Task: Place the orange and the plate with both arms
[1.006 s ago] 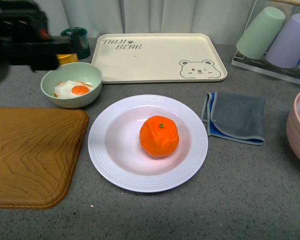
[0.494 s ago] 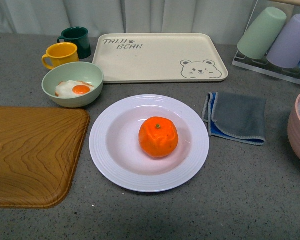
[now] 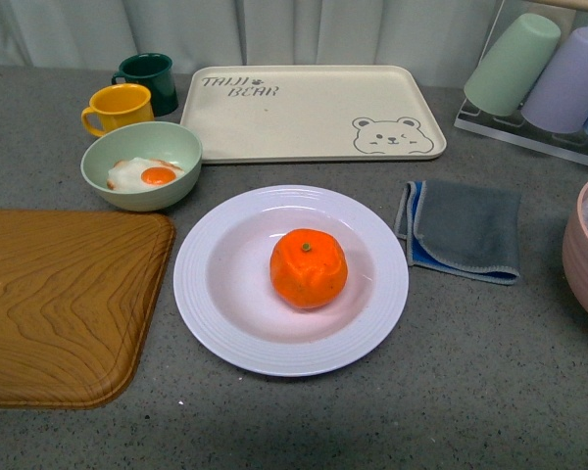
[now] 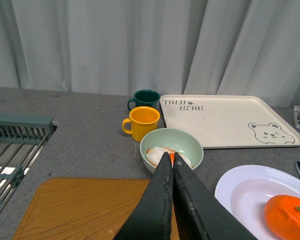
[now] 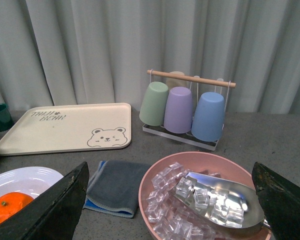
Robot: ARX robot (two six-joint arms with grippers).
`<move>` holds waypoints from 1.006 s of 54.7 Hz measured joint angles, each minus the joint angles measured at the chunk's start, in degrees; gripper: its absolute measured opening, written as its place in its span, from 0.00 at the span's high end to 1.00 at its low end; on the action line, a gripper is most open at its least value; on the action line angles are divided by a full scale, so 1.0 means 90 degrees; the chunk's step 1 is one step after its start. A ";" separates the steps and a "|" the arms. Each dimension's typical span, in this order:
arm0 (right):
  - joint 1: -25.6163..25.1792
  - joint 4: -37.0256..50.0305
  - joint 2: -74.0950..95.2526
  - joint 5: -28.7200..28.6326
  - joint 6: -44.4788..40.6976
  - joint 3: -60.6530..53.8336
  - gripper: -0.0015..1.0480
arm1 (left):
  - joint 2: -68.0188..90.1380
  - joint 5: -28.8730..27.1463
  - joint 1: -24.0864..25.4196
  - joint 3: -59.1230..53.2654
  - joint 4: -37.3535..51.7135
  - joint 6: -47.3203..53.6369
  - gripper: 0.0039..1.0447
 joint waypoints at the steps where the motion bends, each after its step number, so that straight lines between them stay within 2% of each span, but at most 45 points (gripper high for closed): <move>1: 0.0000 0.0000 0.0000 0.0000 0.0000 0.0000 0.09 | -0.0129 0.0012 0.0000 0.0000 -0.0119 0.0000 0.97; 24: 0.0000 0.0000 0.0000 0.0000 0.0000 0.0000 0.09 | -0.1698 0.0010 0.0007 -0.0005 -0.1593 0.0000 0.97; 55: 0.0000 0.0000 0.0000 0.0000 0.0000 0.0000 0.09 | -0.2977 0.0010 0.0007 -0.0005 -0.2863 0.0000 0.97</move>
